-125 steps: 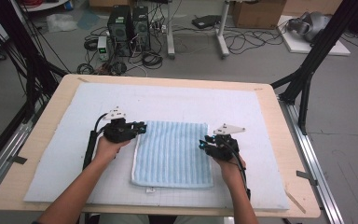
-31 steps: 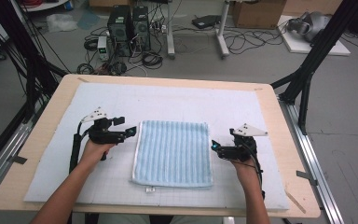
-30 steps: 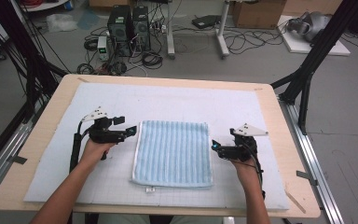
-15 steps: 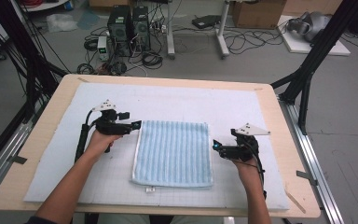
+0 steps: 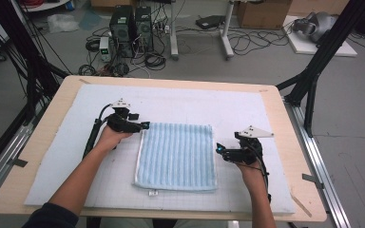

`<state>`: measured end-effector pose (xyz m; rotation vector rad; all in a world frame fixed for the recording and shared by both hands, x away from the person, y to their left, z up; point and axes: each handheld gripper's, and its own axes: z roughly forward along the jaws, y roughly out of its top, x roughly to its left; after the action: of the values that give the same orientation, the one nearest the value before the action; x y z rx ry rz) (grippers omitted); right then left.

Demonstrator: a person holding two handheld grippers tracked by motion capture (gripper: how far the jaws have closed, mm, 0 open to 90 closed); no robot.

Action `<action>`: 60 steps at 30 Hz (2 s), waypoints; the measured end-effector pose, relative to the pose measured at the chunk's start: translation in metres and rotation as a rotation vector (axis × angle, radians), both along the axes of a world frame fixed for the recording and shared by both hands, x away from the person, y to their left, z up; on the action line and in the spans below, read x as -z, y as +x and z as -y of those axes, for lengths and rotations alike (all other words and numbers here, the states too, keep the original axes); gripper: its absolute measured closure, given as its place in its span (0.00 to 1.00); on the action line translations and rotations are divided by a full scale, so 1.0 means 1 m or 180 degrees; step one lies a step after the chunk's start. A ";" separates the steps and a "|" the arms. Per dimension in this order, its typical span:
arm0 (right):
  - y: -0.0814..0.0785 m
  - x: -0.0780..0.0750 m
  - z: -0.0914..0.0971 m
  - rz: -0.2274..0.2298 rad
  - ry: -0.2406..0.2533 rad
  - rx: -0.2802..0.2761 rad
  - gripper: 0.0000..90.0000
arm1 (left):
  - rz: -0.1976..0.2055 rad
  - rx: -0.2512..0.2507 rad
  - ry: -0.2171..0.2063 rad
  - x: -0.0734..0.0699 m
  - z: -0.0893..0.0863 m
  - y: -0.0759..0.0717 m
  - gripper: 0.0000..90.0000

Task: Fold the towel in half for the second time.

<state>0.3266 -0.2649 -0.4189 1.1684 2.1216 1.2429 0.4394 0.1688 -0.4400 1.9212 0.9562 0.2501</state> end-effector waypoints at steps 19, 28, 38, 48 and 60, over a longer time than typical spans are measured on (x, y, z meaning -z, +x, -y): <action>0.001 0.003 -0.003 -0.0061 -0.0038 0.0005 0.13 | 0.0058 0.0336 0.0468 0.008 0.015 -0.001 0.92; 0.002 0.004 -0.005 -0.0077 -0.0052 -0.0002 0.13 | 0.0016 0.0291 0.0299 0.009 0.010 -0.003 0.94; 0.007 0.005 -0.012 -0.0097 -0.0061 -0.0096 0.13 | 0.0054 0.0256 0.0155 0.002 0.005 -0.006 0.94; 0.041 0.010 -0.016 -0.0332 -0.0034 -0.0128 0.19 | 0.0065 0.0243 0.0068 -0.001 0.000 -0.007 0.94; 0.090 0.016 -0.045 -0.0483 -0.0340 -0.0255 0.60 | 0.0016 0.0221 0.0027 0.002 -0.001 -0.005 0.94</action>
<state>0.4168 -0.2202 -0.4353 1.1749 2.3357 1.0897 0.4343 0.1695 -0.4418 1.9567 0.8845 0.2189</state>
